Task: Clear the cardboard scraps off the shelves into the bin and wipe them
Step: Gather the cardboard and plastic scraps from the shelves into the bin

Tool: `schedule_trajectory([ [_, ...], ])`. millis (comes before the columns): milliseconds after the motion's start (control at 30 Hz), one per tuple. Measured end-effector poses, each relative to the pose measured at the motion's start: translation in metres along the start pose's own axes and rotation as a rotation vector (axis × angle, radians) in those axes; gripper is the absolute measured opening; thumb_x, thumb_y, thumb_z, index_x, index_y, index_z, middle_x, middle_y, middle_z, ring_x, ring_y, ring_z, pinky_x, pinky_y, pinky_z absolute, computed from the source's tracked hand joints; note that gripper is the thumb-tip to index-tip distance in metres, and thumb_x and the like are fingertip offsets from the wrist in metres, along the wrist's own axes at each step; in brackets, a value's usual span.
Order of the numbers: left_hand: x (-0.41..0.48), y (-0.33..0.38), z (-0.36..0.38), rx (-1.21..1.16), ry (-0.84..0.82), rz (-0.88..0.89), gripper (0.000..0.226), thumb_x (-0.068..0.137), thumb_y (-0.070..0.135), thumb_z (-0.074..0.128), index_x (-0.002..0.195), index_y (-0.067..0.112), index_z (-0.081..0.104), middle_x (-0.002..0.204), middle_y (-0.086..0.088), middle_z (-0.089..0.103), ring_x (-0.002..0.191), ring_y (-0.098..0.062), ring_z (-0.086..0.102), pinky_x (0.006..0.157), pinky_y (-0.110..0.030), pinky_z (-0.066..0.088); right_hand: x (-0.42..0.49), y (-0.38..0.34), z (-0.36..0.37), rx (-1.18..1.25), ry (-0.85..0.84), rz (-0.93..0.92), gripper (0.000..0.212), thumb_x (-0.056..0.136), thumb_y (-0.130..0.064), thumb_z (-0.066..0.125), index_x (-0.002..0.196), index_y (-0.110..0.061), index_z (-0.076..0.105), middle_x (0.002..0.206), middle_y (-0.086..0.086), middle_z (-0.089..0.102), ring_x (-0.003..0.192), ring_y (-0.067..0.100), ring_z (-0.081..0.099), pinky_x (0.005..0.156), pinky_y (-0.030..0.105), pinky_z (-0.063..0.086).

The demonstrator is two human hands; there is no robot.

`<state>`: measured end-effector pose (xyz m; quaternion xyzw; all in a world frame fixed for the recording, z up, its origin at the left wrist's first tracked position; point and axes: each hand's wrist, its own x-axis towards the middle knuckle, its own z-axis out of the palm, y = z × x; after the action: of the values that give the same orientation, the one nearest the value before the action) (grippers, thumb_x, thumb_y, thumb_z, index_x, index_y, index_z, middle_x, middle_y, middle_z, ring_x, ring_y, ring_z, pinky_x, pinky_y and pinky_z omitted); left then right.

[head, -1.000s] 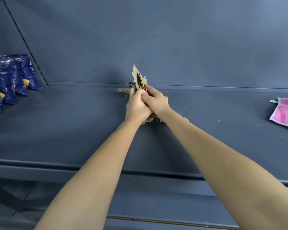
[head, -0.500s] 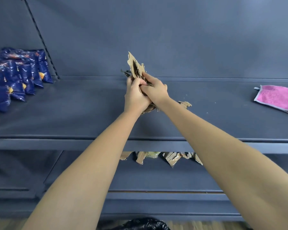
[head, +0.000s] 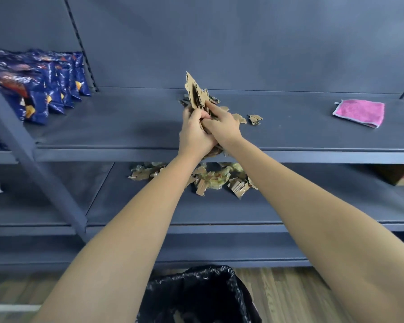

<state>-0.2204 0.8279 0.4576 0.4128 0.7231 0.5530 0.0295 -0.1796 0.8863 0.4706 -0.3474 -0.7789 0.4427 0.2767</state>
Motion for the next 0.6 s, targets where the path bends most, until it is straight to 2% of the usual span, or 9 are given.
schedule_trajectory([
  [100, -0.025, 0.008, -0.002, -0.020, 0.041, -0.013, 0.018, 0.079, 0.011, 0.063, 0.083, 0.016, 0.046, 0.124, -0.004, 0.044, 0.082, -0.019, 0.046, 0.074, -0.025, 0.037, -0.020, 0.006, -0.007, -0.003, -0.028, -0.031, 0.060, 0.082, -0.023, 0.049, 0.140, -0.036, 0.037, 0.141, 0.000, 0.048, 0.137, 0.030, 0.022, 0.115, 0.043, 0.021],
  [200, -0.055, 0.013, 0.004, -0.023, 0.055, -0.039, 0.020, 0.078, 0.010, 0.063, 0.078, 0.020, 0.045, 0.117, -0.001, 0.043, 0.084, -0.018, 0.046, 0.073, -0.025, 0.037, -0.050, 0.016, -0.017, -0.025, -0.062, -0.059, 0.062, 0.081, -0.026, 0.047, 0.141, -0.038, 0.034, 0.141, -0.004, 0.047, 0.134, 0.031, 0.020, 0.111, 0.040, 0.018],
  [300, -0.089, 0.017, 0.016, -0.031, 0.057, -0.055, 0.017, 0.079, 0.009, 0.062, 0.083, 0.016, 0.048, 0.121, -0.004, 0.044, 0.089, -0.021, 0.051, 0.075, -0.027, 0.041, -0.079, 0.032, -0.027, -0.036, -0.071, -0.056, 0.061, 0.083, -0.024, 0.047, 0.140, -0.038, 0.035, 0.142, -0.006, 0.047, 0.134, 0.030, 0.021, 0.110, 0.039, 0.019],
  [433, -0.134, 0.015, 0.029, -0.011, 0.092, -0.089, 0.016, 0.079, 0.009, 0.062, 0.084, 0.015, 0.048, 0.117, 0.002, 0.041, 0.087, -0.013, 0.046, 0.061, -0.014, 0.030, -0.116, 0.057, -0.031, -0.094, -0.100, -0.050, 0.059, 0.084, -0.024, 0.048, 0.140, -0.038, 0.035, 0.144, -0.005, 0.044, 0.134, 0.030, 0.024, 0.110, 0.039, 0.018],
  [533, -0.164, 0.007, 0.036, -0.053, 0.112, -0.076, 0.016, 0.078, 0.003, 0.061, 0.082, 0.013, 0.048, 0.111, 0.001, 0.041, 0.083, -0.008, 0.044, 0.065, -0.004, 0.035, -0.142, 0.076, -0.026, -0.074, -0.137, -0.036, 0.067, 0.073, -0.033, 0.048, 0.139, -0.039, 0.037, 0.141, -0.005, 0.048, 0.133, 0.029, 0.030, 0.112, 0.040, 0.020],
  [600, -0.183, -0.004, 0.039, -0.033, 0.103, -0.123, 0.017, 0.077, 0.005, 0.062, 0.082, 0.014, 0.048, 0.119, -0.003, 0.045, 0.082, -0.009, 0.044, 0.070, -0.014, 0.038, -0.156, 0.091, -0.018, -0.073, -0.156, -0.026, 0.065, 0.076, -0.030, 0.048, 0.139, -0.040, 0.036, 0.141, -0.007, 0.048, 0.133, 0.030, 0.029, 0.111, 0.039, 0.018],
])
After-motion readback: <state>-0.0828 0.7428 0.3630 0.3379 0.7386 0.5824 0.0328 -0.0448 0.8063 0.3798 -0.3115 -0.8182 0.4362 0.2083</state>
